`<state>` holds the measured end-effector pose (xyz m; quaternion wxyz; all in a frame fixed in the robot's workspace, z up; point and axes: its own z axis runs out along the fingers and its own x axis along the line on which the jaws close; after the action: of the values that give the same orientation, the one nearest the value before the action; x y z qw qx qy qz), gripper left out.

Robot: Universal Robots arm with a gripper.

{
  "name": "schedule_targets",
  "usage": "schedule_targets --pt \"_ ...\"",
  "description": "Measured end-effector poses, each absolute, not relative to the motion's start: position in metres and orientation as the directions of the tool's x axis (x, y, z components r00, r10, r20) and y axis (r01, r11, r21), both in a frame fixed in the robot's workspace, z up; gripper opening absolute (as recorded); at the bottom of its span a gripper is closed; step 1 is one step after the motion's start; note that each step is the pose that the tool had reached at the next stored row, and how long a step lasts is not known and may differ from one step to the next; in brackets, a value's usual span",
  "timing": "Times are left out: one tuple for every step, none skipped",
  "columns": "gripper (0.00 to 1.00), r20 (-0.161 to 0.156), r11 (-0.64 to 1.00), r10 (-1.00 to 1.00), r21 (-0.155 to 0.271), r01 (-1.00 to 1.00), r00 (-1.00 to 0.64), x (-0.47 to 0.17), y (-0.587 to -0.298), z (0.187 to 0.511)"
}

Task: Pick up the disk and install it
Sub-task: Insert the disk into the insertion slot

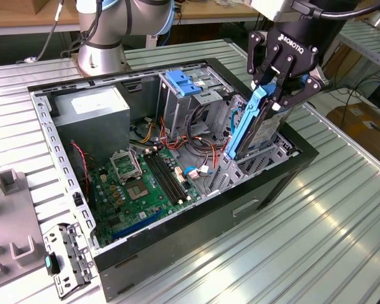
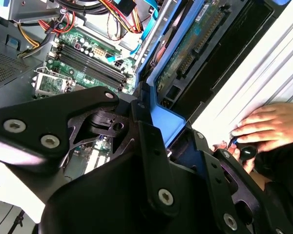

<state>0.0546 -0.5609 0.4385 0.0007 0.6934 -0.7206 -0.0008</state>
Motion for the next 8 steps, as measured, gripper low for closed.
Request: schedule_targets --pt "0.37 0.0 0.038 -0.999 0.002 -0.999 -0.038 0.0546 -0.5609 0.4385" --pt "0.37 0.0 0.038 -0.999 0.002 -0.999 -0.038 0.0546 -0.5609 0.4385" --pt "0.37 0.0 0.038 -0.999 0.002 -0.999 -0.038 0.0546 -0.5609 0.4385" --pt "0.37 0.0 0.038 -0.999 0.002 -0.999 -0.038 0.0546 -0.561 0.4385" --pt "0.37 0.0 0.038 -0.999 0.002 -0.999 -0.038 0.0546 -0.5609 0.4385" --pt "0.37 0.0 0.038 -0.999 0.002 -0.999 -0.038 0.0546 -0.561 0.4384" --pt "0.37 0.0 0.038 -0.999 0.002 -0.999 -0.038 0.0546 -0.5609 0.438" --pt "0.38 0.0 0.038 -0.999 0.002 -0.999 -0.038 0.0547 -0.5609 0.4364"
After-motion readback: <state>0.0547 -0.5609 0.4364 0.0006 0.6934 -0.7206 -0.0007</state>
